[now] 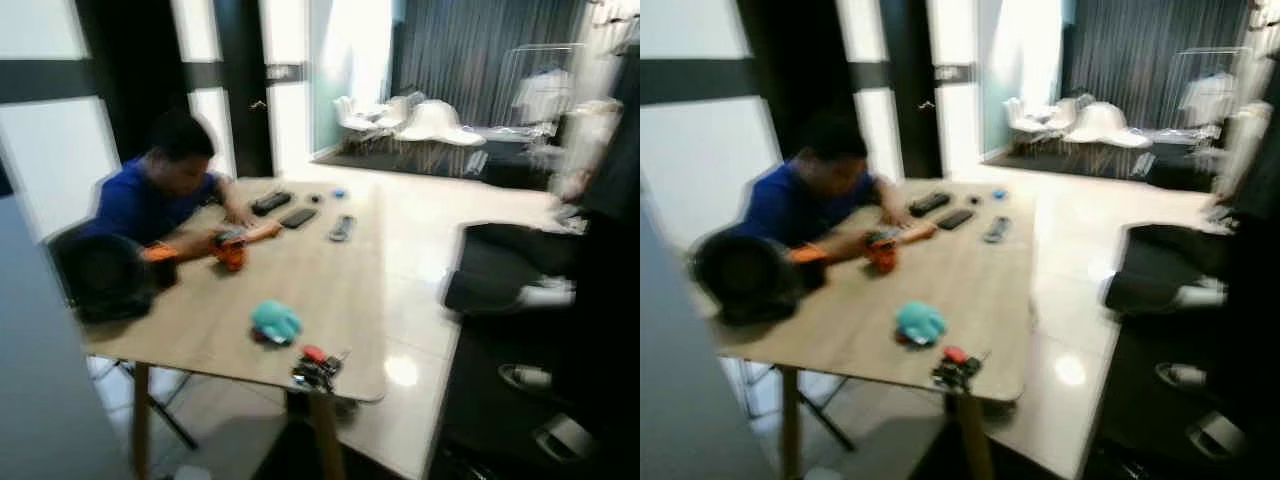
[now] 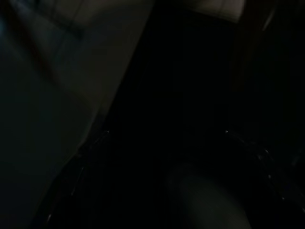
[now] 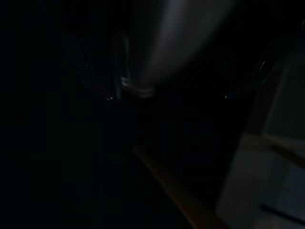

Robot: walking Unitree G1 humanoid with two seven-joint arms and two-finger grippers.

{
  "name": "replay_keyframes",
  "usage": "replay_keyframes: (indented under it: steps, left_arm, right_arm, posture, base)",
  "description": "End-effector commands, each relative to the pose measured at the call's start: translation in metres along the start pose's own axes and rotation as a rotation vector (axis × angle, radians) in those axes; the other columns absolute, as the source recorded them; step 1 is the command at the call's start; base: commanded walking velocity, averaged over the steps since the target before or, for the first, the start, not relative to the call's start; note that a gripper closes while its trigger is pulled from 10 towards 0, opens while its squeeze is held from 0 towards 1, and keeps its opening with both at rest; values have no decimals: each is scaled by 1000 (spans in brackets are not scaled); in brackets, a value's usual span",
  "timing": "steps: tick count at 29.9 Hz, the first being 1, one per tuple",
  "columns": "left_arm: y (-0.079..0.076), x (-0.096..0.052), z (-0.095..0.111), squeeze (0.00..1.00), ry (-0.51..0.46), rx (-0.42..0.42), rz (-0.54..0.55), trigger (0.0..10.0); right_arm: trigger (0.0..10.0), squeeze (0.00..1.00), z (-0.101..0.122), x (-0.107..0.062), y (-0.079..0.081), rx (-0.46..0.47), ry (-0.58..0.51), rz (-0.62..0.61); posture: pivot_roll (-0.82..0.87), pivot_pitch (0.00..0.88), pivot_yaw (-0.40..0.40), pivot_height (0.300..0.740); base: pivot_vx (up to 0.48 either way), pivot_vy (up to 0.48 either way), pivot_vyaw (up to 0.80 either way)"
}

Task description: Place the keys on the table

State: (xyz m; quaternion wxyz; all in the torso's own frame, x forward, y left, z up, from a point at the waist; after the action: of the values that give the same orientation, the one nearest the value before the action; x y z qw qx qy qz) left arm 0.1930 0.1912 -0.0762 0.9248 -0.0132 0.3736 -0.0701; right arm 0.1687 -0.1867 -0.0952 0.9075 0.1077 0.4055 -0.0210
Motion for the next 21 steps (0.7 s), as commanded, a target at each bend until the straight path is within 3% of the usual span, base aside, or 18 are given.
replay_keyframes:
  steps: [1, 21]
  left_arm:
    - [2, 3, 12, 0, -28, 26, -3, 10000]
    - [6, 2, 14, 0, -40, 31, 6, 10000]
  right_arm:
    - [10000, 0, -10, -2, 2, 10, 27, -3]
    - [10000, 0, -12, -2, 5, 17, 32, -3]
  posture:
    - [54, 3, 20, 740]
    - [71, 19, 26, 740]
  base:
    - [-322, 0, 0]
    - [-319, 0, 0]
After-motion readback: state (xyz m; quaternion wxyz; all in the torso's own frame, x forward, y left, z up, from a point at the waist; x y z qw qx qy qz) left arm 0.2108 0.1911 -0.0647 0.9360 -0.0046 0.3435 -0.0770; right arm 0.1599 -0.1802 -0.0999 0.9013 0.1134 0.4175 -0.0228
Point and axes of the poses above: a point about 5 cm out from each wrist's last joint towards the gripper, its own x axis pointing out of the wrist towards the gripper, its own z axis along the axis of the wrist's last joint, y = z × x, the point moved 1 cm from there along x, pointing out of the wrist towards the gripper, and after that the axes turned 5 degrees about -x, right-handed, at the moved point
